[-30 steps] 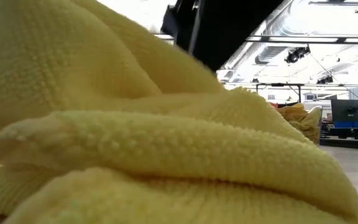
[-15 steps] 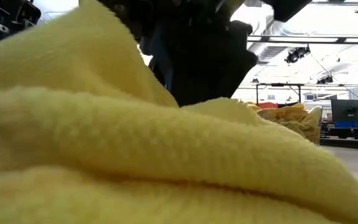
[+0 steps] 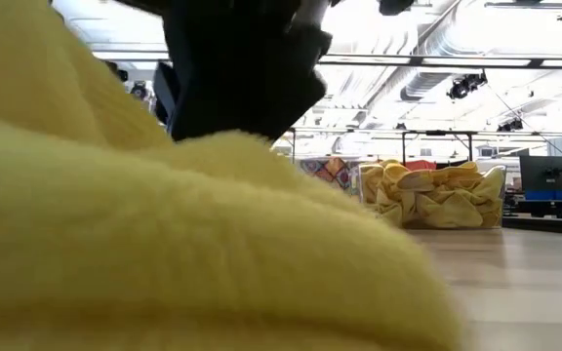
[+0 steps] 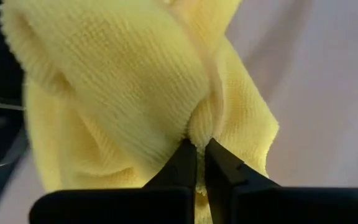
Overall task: Sort microfiber towel by color & place in baskets
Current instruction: Put the yellow microfiber cloth into the right transparent bin
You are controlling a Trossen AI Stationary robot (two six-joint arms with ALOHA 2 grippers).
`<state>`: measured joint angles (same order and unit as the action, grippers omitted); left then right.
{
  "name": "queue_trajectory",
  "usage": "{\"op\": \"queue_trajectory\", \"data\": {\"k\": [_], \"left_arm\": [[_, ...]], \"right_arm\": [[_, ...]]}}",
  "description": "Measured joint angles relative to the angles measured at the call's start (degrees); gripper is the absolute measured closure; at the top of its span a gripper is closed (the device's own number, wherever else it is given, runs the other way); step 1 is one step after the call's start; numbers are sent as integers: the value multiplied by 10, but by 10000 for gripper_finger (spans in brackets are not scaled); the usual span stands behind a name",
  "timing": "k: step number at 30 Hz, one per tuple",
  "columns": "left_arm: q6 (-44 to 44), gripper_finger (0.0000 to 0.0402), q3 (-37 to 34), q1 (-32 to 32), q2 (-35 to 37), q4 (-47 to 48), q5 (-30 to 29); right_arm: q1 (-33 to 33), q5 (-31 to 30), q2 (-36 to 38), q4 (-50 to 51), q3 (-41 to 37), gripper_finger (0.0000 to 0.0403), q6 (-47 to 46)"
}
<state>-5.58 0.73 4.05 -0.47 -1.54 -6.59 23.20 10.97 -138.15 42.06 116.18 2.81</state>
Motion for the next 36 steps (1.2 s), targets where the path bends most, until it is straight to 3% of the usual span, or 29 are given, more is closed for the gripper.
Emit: {"op": "queue_trajectory", "data": {"k": [4,11,19,23,27,31,36], "left_arm": [[0,293,0,0,0,0,0],[0,293,0,0,0,0,0],[0,293,0,0,0,0,0],[0,293,0,0,0,0,0],[0,293,0,0,0,0,0],[0,293,0,0,0,0,0],[0,293,0,0,0,0,0]], "right_arm": [[-8,-52,0,15,0,398,-11],[-32,-65,0,6,1,400,4],[-73,-200,2,113,69,401,-87],[-80,-195,2,76,71,402,-133],[-70,-189,2,-58,39,402,-160],[-53,-134,-1,-159,15,402,-148],[-34,-69,-15,-132,10,402,-132]]}}
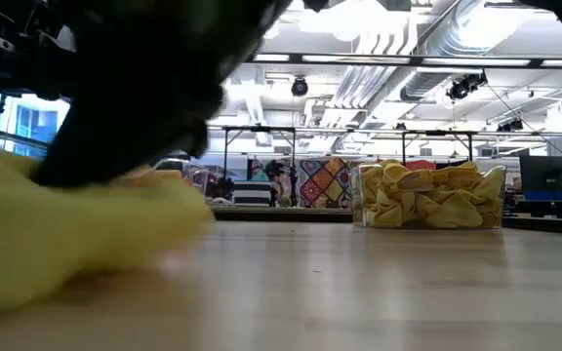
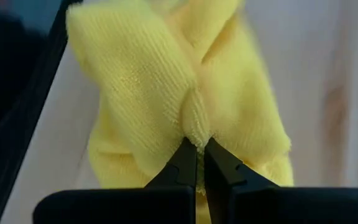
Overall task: Sort microfiber towel by color & place in baskets
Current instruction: Put the yellow microfiber cloth into the right transparent bin
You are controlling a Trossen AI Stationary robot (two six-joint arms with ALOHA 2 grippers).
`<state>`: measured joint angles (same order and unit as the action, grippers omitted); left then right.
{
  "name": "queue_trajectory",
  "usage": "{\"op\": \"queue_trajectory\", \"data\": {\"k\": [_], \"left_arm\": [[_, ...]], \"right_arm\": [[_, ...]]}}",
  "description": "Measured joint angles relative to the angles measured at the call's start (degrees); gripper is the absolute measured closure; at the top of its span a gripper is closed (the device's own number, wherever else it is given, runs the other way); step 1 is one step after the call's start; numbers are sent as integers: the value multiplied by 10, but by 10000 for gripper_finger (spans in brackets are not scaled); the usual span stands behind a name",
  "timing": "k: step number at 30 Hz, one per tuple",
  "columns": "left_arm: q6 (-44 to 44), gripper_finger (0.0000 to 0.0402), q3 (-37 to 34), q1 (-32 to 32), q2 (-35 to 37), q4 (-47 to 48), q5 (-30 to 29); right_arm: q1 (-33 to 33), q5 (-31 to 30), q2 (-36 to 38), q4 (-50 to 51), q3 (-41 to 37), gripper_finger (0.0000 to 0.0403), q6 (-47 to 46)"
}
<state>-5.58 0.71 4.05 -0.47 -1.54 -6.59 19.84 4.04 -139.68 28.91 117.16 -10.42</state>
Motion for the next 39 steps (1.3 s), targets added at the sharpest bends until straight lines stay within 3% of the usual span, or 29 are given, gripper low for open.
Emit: {"op": "queue_trajectory", "data": {"k": [2,5,12,18,27,30,33,39], "left_arm": [[0,293,0,0,0,0,0],[0,293,0,0,0,0,0],[0,293,0,0,0,0,0],[0,293,0,0,0,0,0],[0,293,0,0,0,0,0],[0,293,0,0,0,0,0],[0,293,0,0,0,0,0],[0,293,0,0,0,0,0]], "right_arm": [[5,14,0,33,0,402,2],[12,-15,11,114,1,402,-2],[17,-154,70,299,1,402,-74],[14,-272,157,416,1,402,-101],[15,-456,298,592,-12,402,-232],[8,-487,363,588,-83,402,-265],[-13,-487,442,551,-204,403,-290],[-63,-484,646,452,-411,403,-330]]}}
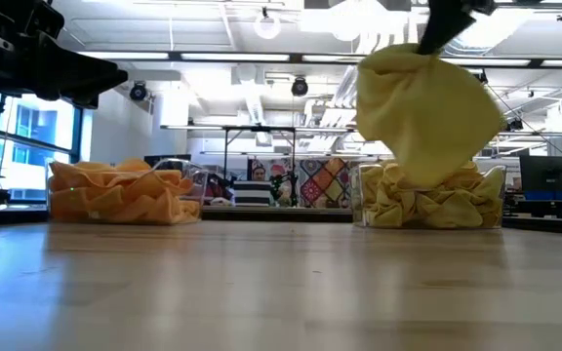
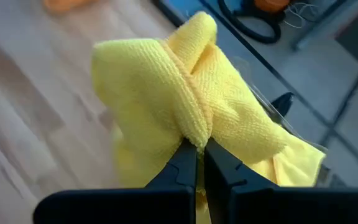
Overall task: Sort microfiber towel by color & place in baskets
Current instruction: Put the yellow microfiber cloth into the right transparent bin
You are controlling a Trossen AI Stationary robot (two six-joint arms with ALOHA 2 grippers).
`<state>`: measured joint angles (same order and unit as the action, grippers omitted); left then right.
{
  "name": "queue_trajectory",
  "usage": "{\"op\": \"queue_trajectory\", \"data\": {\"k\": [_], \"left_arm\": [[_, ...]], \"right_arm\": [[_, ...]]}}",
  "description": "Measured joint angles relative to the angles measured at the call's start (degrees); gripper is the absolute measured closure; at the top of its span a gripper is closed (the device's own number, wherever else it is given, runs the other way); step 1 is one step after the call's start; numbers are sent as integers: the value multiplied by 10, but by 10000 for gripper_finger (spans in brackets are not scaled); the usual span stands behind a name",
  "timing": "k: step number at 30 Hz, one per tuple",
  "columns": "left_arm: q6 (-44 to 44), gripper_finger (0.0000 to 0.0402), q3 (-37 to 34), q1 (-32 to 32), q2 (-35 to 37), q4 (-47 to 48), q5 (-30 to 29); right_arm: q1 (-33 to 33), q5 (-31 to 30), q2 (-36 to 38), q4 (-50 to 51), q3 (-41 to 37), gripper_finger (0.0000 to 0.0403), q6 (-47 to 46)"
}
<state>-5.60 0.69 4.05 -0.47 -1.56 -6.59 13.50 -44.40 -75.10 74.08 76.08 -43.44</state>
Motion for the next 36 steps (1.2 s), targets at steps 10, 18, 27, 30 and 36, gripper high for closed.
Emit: {"op": "queue_trajectory", "data": {"k": [10,18,27,30,36], "left_arm": [[0,293,0,0,0,0,0],[0,293,0,0,0,0,0],[0,293,0,0,0,0,0],[0,293,0,0,0,0,0],[0,293,0,0,0,0,0]], "right_arm": [[-109,-47,287,-234,-179,403,143],[-250,-34,362,-414,-246,403,318],[-471,190,296,-459,-248,403,375],[-539,287,261,-459,-248,403,375],[-610,367,222,-390,-248,403,363]]}}
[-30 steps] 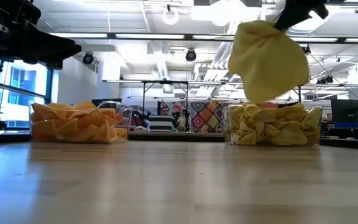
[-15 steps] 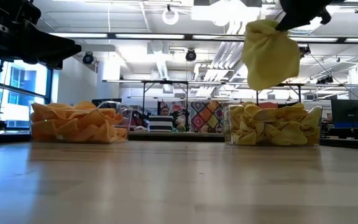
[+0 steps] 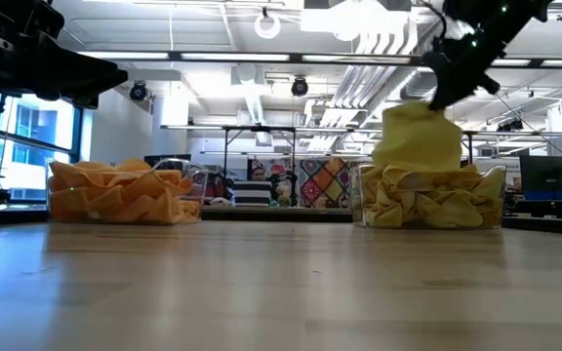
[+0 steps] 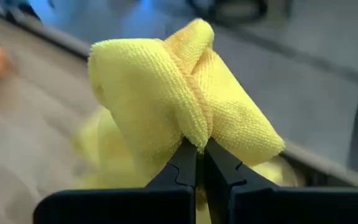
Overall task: Sort microfiber towel by color & place in baskets
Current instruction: Put the yellow microfiber cloth into the right transparent bin
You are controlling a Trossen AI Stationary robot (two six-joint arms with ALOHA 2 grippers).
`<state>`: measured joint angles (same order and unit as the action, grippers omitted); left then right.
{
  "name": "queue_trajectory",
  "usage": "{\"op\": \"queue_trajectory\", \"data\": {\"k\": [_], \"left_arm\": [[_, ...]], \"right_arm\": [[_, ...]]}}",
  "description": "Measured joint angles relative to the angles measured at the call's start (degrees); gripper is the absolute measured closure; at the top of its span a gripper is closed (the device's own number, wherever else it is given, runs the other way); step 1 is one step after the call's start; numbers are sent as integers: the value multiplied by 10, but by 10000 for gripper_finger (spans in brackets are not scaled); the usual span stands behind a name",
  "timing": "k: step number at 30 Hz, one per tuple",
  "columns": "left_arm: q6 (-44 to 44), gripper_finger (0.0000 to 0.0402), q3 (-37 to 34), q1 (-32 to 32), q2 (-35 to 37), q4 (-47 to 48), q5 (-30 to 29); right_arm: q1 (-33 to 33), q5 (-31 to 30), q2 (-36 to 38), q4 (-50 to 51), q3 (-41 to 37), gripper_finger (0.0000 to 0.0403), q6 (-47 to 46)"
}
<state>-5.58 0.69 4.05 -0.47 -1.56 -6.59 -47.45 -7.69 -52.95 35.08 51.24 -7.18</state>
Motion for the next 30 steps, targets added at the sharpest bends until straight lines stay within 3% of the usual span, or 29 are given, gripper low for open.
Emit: {"op": "queue_trajectory", "data": {"k": [7,15,20,30], "left_arm": [[0,293,0,0,0,0,0],[0,293,0,0,0,0,0],[0,293,0,0,0,0,0],[0,293,0,0,0,0,0]], "right_arm": [[-24,42,-33,113,0,403,-26],[17,62,-120,72,0,403,-125],[44,22,-206,37,0,403,-179],[51,15,-331,-2,2,403,-211]]}}
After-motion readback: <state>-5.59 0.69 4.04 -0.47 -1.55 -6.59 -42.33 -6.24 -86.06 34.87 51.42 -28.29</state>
